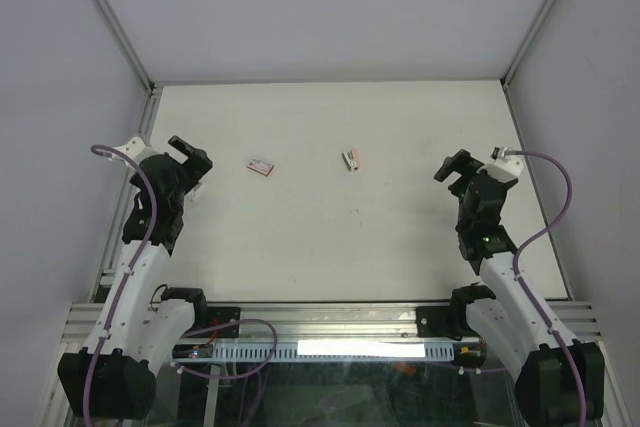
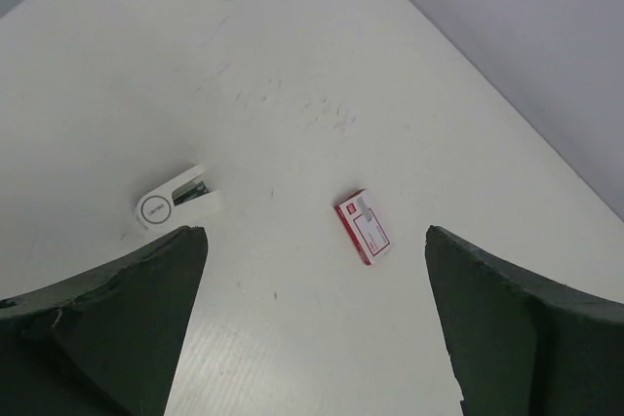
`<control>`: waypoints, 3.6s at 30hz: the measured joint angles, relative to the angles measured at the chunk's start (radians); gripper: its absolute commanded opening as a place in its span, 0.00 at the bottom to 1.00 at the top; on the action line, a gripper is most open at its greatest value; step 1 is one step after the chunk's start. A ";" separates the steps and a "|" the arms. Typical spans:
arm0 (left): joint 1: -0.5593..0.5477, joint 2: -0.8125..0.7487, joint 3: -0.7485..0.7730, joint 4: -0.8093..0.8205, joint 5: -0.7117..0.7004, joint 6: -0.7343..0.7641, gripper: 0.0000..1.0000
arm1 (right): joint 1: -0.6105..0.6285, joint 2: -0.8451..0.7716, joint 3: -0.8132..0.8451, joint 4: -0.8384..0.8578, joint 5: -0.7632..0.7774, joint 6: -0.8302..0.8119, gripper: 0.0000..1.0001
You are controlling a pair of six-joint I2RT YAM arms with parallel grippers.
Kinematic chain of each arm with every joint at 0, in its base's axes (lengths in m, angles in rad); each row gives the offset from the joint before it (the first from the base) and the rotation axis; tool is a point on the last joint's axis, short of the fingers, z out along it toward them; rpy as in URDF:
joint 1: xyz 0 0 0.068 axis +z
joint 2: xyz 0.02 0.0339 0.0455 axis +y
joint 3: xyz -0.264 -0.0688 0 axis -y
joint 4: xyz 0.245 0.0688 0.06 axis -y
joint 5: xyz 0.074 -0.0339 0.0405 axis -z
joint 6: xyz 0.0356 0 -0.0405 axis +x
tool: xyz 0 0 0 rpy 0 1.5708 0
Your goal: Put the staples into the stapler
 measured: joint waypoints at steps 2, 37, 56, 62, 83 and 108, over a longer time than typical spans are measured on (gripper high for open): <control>0.000 -0.012 0.006 -0.050 0.013 -0.009 0.99 | 0.000 0.000 0.000 -0.028 0.000 0.008 0.99; 0.230 0.716 0.314 -0.224 0.399 0.482 0.99 | 0.000 0.094 0.172 -0.166 -0.524 -0.040 0.99; 0.230 0.791 0.314 -0.238 0.404 0.495 0.99 | 0.000 0.085 0.172 -0.178 -0.552 -0.046 0.99; 0.184 0.786 0.293 -0.239 0.396 0.490 0.99 | 0.000 0.085 0.172 -0.178 -0.553 -0.047 1.00; 0.039 0.868 0.340 -0.276 0.230 0.449 0.99 | 0.000 0.121 0.172 -0.177 -0.557 -0.054 0.99; 0.041 0.953 0.436 -0.268 0.175 0.444 0.25 | 0.000 0.139 0.172 -0.176 -0.563 -0.053 0.99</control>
